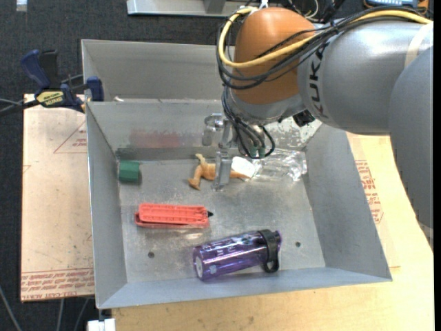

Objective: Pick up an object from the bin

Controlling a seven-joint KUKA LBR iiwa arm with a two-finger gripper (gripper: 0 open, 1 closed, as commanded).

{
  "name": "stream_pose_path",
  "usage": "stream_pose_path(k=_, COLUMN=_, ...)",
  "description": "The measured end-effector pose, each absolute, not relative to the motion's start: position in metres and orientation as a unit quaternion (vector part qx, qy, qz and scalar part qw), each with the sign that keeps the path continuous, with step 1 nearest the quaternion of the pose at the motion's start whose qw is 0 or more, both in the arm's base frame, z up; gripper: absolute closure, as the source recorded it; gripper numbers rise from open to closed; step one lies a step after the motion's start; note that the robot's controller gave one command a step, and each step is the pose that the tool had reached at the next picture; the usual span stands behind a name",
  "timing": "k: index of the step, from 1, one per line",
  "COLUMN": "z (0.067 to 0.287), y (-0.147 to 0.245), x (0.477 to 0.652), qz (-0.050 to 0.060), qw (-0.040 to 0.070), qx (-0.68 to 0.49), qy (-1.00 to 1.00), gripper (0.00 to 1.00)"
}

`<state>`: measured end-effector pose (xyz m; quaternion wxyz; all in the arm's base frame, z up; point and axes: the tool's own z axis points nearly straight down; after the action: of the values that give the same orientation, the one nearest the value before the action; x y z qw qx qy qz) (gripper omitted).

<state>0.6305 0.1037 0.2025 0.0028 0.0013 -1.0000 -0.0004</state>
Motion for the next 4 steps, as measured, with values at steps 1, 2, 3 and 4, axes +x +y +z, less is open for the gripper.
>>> stream_pose_path(k=1, z=0.208, y=0.103, x=0.632, qz=-0.001, qw=-0.001, qx=0.000, qy=-1.000, gripper=0.00)
stream_pose_path(k=2, z=0.146, y=0.087, x=0.640, qz=-0.001, qw=-0.002, qx=-0.034, qy=-0.999, gripper=0.00)
stream_pose_path(k=3, z=0.073, y=0.070, x=0.651, qz=-0.001, qw=-0.003, qx=-0.034, qy=-0.999, gripper=0.00)
stream_pose_path(k=4, z=0.055, y=0.067, x=0.650, qz=-0.002, qw=0.007, qx=-0.059, qy=-0.998, gripper=0.00)
